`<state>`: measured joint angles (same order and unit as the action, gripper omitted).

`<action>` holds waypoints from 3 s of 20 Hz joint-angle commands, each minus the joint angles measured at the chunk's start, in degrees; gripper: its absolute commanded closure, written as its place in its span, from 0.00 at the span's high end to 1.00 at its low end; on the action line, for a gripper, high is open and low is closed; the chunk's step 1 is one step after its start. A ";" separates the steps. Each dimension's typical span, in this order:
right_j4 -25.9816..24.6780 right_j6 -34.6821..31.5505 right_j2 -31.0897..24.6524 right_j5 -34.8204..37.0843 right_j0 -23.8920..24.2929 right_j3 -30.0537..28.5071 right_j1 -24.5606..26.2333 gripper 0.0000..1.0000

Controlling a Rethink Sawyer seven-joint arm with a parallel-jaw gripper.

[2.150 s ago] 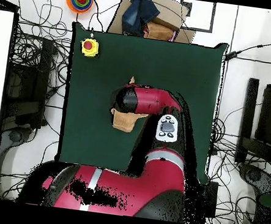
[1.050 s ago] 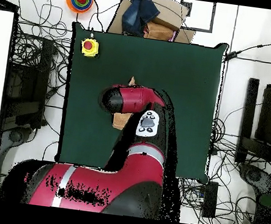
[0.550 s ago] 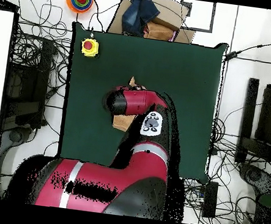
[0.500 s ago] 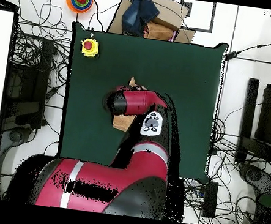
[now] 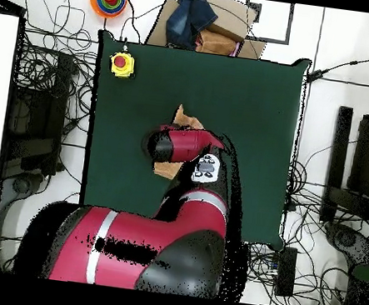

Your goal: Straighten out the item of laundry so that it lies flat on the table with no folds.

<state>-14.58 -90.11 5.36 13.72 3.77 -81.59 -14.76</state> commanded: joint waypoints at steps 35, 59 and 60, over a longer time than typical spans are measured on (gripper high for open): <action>1.08 -10.09 -0.04 -7.67 -0.60 -5.36 5.39 1.00; 1.21 -9.06 -2.84 -2.54 0.78 -15.17 -6.15 0.00; 1.58 -9.13 -2.97 -1.44 0.95 -16.53 -7.68 0.00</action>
<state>-14.27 -90.11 7.46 7.88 3.83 -88.36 -14.98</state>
